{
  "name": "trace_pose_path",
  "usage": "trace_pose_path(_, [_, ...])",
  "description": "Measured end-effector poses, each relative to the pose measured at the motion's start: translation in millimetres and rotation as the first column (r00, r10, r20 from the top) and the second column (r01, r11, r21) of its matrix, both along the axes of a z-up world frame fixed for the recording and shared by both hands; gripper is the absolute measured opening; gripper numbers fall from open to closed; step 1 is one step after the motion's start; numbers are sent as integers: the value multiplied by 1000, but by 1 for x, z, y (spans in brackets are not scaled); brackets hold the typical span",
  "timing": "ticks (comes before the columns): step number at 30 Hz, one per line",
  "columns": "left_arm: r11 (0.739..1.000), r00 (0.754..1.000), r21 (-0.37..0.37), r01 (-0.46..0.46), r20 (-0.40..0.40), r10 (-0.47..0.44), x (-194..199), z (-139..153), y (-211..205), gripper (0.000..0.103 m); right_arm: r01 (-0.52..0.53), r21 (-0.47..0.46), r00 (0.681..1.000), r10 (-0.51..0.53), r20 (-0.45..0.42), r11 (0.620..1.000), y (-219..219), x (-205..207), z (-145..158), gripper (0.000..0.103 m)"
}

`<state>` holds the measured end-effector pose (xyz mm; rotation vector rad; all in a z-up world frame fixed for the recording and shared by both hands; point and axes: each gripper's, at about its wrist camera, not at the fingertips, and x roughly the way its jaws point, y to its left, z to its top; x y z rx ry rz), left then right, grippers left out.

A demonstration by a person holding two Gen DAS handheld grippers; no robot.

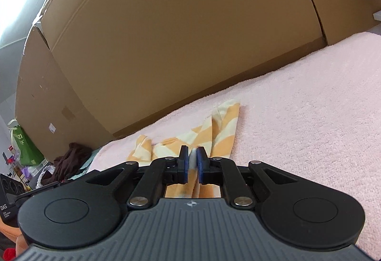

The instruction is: Fold clothes

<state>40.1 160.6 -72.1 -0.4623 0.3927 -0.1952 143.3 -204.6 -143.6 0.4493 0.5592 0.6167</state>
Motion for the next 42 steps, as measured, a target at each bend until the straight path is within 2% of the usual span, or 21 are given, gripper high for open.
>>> trace_pose_path(2, [1000, 1000, -29, -8, -26, 7, 1, -3, 4, 20, 5, 6, 998, -5, -56, 1000, -1, 7, -6, 12])
trace_pose_path(4, [999, 999, -53, -12, -35, 10, 0, -6, 6, 28, 5, 42, 997, -2, -83, 999, -5, 10, -10, 13])
trace_pose_path(6, [997, 1000, -71, 6, -28, -8, -3, -7, 7, 33, 16, 77, 997, -10, -83, 997, -11, 7, -11, 18])
trace_pose_path(7, [997, 1000, -75, 20, -18, -22, -7, -6, 6, 34, 23, 94, 997, -15, -82, 995, -15, 6, -11, 25])
trace_pose_path(8, [996, 999, -80, 35, -6, -36, -11, -5, 4, 40, 41, 120, 996, -32, -81, 992, -20, 4, -12, 28])
trace_pose_path(11, [990, 996, -102, 94, 22, -92, -23, -4, -1, 54, 106, 214, 992, -88, -92, 971, -36, -3, -17, 28])
trace_pose_path(13, [987, 992, -101, 122, 30, -119, -29, -5, -6, 55, 99, 237, 993, -81, -86, 966, -39, -5, -17, 28])
trace_pose_path(16, [989, 992, -78, 124, 8, -123, -31, -9, -13, 43, 80, 250, 995, -62, -81, 965, -40, -7, -16, 28])
trace_pose_path(18, [985, 994, -134, 111, -1, -112, -31, -13, -9, 27, 67, 236, 995, -46, -92, 969, -37, -6, -15, 28])
trace_pose_path(19, [980, 994, -168, 106, -2, -108, -33, -15, -6, 15, 60, 229, 994, -39, -98, 972, -36, -5, -14, 29])
trace_pose_path(20, [975, 995, -196, 101, 2, -103, -35, -16, -3, 10, 53, 222, 994, -31, -103, 974, -34, -4, -14, 29])
trace_pose_path(22, [971, 995, -219, 99, 12, -99, -41, -17, 0, 7, 69, 240, 993, -45, -106, 968, -38, -6, -15, 30])
trace_pose_path(25, [974, 995, -202, 99, 27, -95, -54, -18, -3, 6, 94, 270, 992, -69, -103, 958, -45, -9, -17, 33])
trace_pose_path(28, [979, 997, -190, 79, -4, -81, -62, -26, -3, 7, 99, 287, 993, -78, -84, 953, -48, -13, -16, 35])
trace_pose_path(31, [978, 998, -197, 63, -20, -68, -59, -27, -2, 12, 91, 298, 995, -72, -74, 950, -49, -13, -15, 36])
trace_pose_path(34, [990, 999, -132, 39, 4, -39, -59, -14, -1, 19, 90, 301, 995, -72, -71, 949, -49, -13, -15, 36])
trace_pose_path(35, [995, 1000, -96, 24, 21, -22, -60, -8, 0, 23, 91, 304, 995, -74, -68, 948, -50, -14, -15, 37])
trace_pose_path(37, [999, 998, -44, -8, 61, 11, -61, 5, 2, 23, 96, 313, 995, -81, -60, 945, -51, -15, -15, 37])
trace_pose_path(40, [1000, 987, -20, 23, 159, -19, -56, 29, -2, 26, 95, 330, 995, -88, -37, 939, -52, -17, -15, 37])
trace_pose_path(41, [999, 982, -4, 48, 182, -46, -51, 35, -8, 37, 92, 334, 996, -88, -27, 938, -51, -17, -15, 36])
trace_pose_path(42, [997, 978, 13, 73, 197, -74, -44, 38, -14, 54, 81, 335, 997, -81, -16, 939, -51, -17, -15, 34])
